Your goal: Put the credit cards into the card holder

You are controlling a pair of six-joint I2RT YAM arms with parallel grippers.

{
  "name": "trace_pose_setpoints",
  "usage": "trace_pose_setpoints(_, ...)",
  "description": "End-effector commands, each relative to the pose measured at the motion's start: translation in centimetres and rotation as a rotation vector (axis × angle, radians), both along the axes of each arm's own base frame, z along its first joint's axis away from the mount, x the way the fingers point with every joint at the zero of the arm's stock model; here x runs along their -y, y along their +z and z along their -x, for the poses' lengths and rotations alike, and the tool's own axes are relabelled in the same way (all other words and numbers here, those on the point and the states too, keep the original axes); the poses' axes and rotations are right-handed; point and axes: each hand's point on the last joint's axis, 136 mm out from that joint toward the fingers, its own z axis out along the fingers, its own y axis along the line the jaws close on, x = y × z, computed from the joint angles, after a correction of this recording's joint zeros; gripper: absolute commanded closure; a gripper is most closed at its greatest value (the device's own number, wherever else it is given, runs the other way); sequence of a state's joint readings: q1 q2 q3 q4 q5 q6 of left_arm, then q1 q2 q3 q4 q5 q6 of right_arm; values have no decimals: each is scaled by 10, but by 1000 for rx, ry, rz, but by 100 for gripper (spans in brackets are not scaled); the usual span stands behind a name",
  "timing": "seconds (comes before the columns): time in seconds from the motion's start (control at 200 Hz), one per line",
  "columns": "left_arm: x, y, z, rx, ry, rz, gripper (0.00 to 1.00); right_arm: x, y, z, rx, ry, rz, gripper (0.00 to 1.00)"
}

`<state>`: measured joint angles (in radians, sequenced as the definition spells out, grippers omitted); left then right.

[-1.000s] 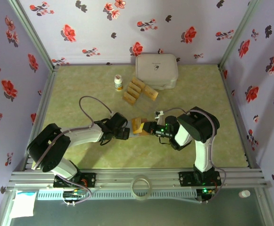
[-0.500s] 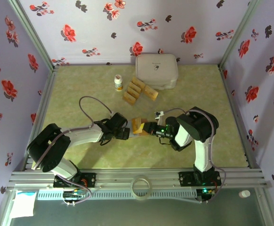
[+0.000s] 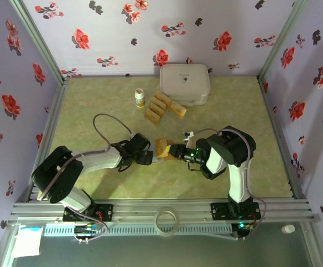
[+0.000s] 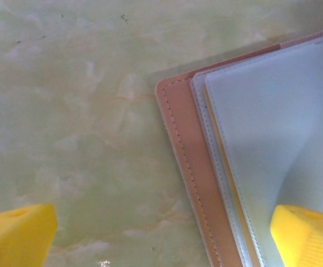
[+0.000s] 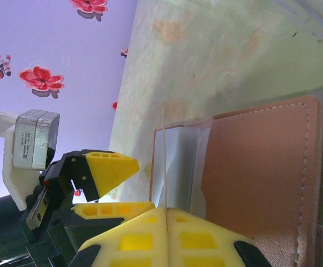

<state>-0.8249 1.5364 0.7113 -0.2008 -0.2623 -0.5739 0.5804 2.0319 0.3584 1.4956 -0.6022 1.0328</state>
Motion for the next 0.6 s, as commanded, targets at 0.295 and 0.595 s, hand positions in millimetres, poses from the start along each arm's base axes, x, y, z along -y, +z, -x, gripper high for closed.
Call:
trace_pose_setpoints(0.295, -17, -17, 9, -35, 15, -82, 0, 26, -17, 3, -95, -82, 104, 100)
trace_pose_setpoints(0.595, -29, -15, 3, -26, 7, -113, 0, 38, 16, 0, 8, -76, 286, 100)
